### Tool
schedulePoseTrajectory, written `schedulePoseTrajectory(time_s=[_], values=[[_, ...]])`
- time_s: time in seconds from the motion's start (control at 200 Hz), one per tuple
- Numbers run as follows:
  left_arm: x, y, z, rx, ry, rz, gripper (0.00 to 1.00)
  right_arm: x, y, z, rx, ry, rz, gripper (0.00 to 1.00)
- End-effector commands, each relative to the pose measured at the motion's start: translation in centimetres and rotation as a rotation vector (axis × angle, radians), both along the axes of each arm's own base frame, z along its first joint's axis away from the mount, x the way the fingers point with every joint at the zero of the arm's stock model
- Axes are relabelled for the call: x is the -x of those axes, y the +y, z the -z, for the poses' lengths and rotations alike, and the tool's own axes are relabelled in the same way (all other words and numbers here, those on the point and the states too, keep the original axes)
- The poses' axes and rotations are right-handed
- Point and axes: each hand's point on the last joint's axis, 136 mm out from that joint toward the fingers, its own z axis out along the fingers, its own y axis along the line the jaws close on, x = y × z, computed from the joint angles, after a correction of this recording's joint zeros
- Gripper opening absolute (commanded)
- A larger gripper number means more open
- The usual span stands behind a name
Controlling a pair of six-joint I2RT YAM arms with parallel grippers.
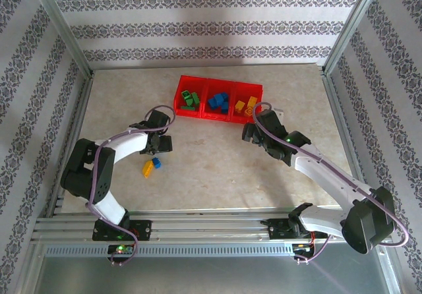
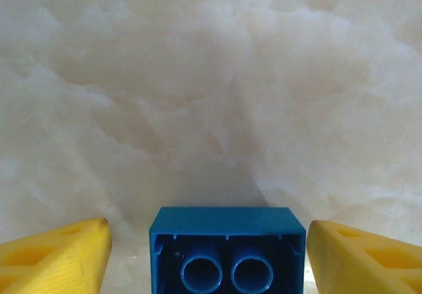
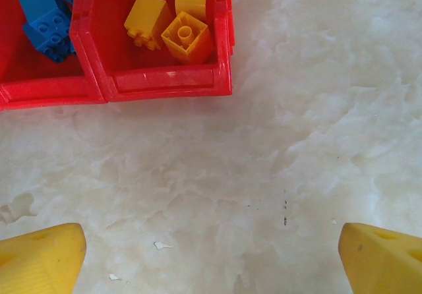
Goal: Sort the legos into containers by color
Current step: Pick up the lego from the middle-left of the table.
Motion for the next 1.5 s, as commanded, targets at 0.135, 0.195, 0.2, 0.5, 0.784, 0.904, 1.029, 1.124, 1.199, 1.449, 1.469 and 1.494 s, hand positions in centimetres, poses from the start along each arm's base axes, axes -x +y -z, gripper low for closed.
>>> schedulePoseTrajectory(time_s=[0.135,0.195,0.2,0.5,0.784,0.904,1.029,1.124,1.199,1.449,1.469,1.494], values=[[-1.4,0.3,-0.1,0.023,-0.021,-0.024,0.66,-0.5,0.0,-0.5,-0.013,-0.011,0.008,0.98],[-1.4,0.3,0.0,0.026,-0.02,-0.025,0.64,-0.5,0.0,-0.5,-0.013,-0.011,0.008,0.98],[-1.4,0.3,0.0,0.026,-0.022,-0.024,0.64,-0.5,0.1,-0.5,-0.013,-0.011,0.008,0.98],[-1.0,0.1,0.4,0.046,-0.012,-0.024,0.5,-0.6,0.1,-0.5,-0.017,-0.01,0.009,0.98],[-1.1,0.0,-0.3,0.055,-0.027,-0.018,0.49,-0.5,0.0,-0.5,-0.018,-0.013,0.011,0.98],[-1.4,-0.4,-1.3,0.075,-0.05,-0.008,0.49,-0.5,0.0,-0.5,-0.02,-0.013,0.014,0.98],[-2.1,-1.3,-2.8,0.116,-0.096,0.009,0.49,-0.5,0.1,-0.4,-0.021,-0.012,0.014,0.98],[-3.0,-2.6,-4.5,0.142,-0.144,0.038,0.49,-0.5,0.1,-0.2,-0.024,-0.011,0.017,0.98],[-3.9,-4.1,-5.9,0.156,-0.181,0.075,0.49,-0.5,0.1,-0.1,-0.028,-0.009,0.017,0.98],[-7.5,-10.0,-10.1,0.172,-0.279,0.224,0.48,-0.4,0.1,-0.3,-0.031,-0.017,0.016,0.98],[-7.8,-10.4,-10.4,0.173,-0.286,0.234,0.48,-0.3,0.1,-0.4,-0.031,-0.019,0.016,0.98],[-8.2,-11.0,-10.8,0.175,-0.297,0.249,0.48,-0.3,0.0,-0.4,-0.029,-0.018,0.017,0.98]])
